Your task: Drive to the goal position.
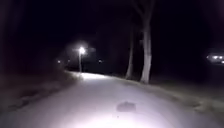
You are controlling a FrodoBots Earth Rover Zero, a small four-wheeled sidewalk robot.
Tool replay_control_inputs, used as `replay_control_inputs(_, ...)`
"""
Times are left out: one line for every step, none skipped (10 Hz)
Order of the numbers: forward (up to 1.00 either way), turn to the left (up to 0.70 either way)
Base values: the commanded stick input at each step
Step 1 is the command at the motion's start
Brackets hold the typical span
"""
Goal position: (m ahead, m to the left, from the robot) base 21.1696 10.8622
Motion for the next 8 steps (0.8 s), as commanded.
replay_control_inputs(0.70, 0.14)
replay_control_inputs(0.70, 0.14)
replay_control_inputs(0.70, 0.14)
replay_control_inputs(0.70, 0.14)
replay_control_inputs(0.70, 0.12)
replay_control_inputs(0.70, 0.02)
replay_control_inputs(0.70, 0.00)
replay_control_inputs(0.70, 0.00)
